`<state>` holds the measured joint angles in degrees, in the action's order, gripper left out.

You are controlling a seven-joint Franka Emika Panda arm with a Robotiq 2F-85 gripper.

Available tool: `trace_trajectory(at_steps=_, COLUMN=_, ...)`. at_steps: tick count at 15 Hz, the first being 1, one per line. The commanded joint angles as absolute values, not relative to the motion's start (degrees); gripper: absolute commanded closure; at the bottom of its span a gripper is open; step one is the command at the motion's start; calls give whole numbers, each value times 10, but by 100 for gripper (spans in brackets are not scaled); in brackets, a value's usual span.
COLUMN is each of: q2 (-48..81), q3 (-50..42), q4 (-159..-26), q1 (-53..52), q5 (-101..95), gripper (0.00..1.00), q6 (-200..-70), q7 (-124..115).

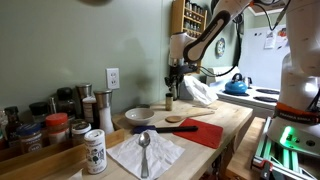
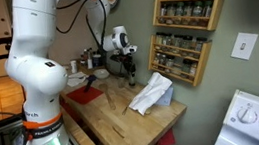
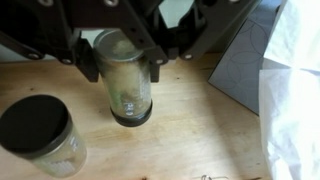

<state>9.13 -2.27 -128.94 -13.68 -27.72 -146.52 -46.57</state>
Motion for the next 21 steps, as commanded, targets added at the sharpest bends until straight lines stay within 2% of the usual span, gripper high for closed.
trace_trajectory(at_steps=1, q2=36, q3=-3, q4=-1346, q1=-121, q5=-277, gripper=72, q6=-1440, q7=-422)
trace_trajectory(at_steps=7, q2=-7, q3=23, q4=-1395, q1=-99, q5=-242, gripper=72, q6=-1398, q7=-304)
trace_trajectory(at_steps=17, q2=48, q3=73, q4=-1328, q1=-107, q5=-215, gripper=72, q6=-1226, q7=-151)
trace_trajectory(at_steps=21, q2=88, q3=87, q4=-1288, q1=-119, q5=-252, gripper=72, q6=-1207, q7=-128)
